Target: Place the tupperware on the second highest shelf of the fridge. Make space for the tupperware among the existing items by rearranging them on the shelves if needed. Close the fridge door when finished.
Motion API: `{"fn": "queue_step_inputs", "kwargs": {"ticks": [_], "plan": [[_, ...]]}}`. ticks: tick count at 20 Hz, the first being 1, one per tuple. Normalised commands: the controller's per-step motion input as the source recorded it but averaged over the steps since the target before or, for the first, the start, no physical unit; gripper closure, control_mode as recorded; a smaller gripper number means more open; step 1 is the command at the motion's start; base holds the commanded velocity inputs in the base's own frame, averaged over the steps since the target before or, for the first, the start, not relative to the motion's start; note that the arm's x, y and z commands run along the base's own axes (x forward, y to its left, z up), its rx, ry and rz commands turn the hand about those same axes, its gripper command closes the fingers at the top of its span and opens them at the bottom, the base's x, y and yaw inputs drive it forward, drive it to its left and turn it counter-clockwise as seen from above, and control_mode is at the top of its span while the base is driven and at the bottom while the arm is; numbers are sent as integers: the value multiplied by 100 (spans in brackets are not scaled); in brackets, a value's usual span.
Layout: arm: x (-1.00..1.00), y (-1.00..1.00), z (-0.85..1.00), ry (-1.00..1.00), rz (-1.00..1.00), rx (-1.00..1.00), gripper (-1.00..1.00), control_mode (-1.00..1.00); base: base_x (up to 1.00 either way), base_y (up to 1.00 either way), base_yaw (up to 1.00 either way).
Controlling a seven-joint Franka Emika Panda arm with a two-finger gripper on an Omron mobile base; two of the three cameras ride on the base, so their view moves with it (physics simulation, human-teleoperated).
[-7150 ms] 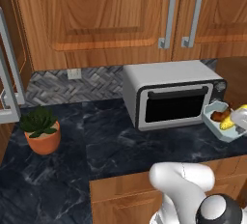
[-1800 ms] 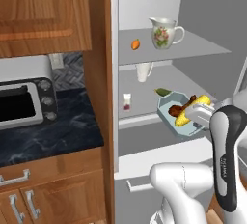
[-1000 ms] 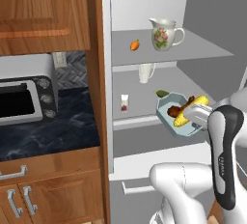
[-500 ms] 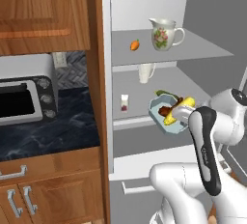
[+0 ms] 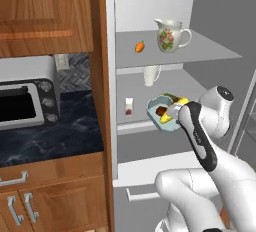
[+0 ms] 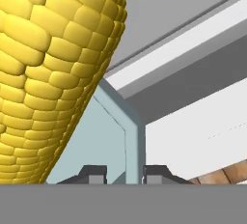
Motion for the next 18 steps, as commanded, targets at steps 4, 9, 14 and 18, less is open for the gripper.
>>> {"fn": "queue_step_inputs", "kwargs": {"ticks": [4, 9, 14, 18], "plan": [[47, -1, 0, 5, 0, 4, 100, -100, 0, 0, 0], [39, 0, -6, 0, 0, 1, 100, -100, 0, 0, 0], [31, 0, -30, 0, 0, 0, 100, -100, 0, 0, 0], [33, 0, -34, 0, 0, 0, 100, -100, 0, 0, 0]]}}
